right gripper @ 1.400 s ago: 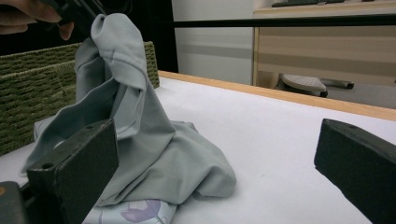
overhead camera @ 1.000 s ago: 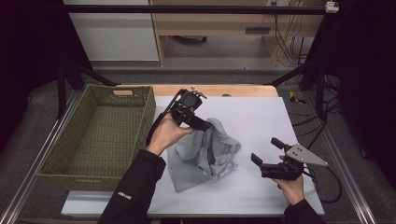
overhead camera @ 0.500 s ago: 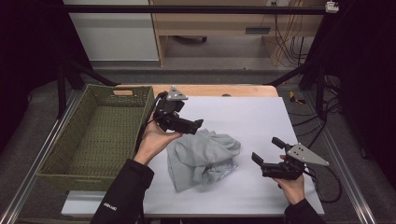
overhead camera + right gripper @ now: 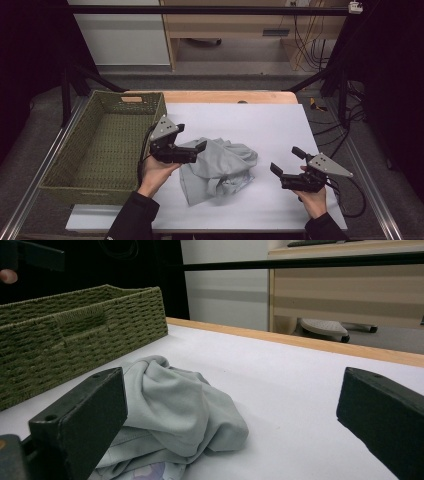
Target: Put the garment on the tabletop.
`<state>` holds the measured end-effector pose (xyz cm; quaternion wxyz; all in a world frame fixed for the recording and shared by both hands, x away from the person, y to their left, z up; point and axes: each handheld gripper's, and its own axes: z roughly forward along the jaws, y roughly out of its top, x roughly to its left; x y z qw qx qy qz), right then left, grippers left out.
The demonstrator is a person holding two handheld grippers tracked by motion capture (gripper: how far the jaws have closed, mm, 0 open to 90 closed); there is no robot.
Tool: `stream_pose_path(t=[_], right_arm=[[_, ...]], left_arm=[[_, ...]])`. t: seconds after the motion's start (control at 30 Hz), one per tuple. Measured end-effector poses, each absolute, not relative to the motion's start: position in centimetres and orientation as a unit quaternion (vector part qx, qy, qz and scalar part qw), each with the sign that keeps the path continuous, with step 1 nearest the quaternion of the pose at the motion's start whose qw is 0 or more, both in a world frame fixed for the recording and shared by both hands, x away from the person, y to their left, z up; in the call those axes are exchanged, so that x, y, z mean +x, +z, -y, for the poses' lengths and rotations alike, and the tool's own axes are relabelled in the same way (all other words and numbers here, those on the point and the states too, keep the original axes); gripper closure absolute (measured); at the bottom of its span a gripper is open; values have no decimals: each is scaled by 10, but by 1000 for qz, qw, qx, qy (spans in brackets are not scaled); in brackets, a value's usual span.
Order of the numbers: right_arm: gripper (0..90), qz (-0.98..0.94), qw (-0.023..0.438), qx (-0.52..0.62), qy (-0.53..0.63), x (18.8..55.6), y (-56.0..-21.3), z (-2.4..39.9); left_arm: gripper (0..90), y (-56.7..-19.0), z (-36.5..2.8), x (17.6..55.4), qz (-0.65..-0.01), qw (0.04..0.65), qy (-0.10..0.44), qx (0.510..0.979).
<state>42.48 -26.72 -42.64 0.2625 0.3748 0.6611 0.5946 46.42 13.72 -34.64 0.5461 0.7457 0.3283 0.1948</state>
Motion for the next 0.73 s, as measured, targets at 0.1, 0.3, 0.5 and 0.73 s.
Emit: stream_pose_path(t=[0.1,0.3,0.5,0.73], right_arm=[[4,-660,262,375,595,425,-426,268],[3,-661,264,375,594,427,-428,269],[3,-663,260,379,591,427,-431,271],[3,-662,261,382,589,427,-432,274]], left_arm=[[59,-360,-139,458,-321,562,206,734],[43,-381,-147,447,-328,576,218,717],[43,-393,-157,438,-333,589,223,702],[42,-405,-164,433,-335,590,211,703]])
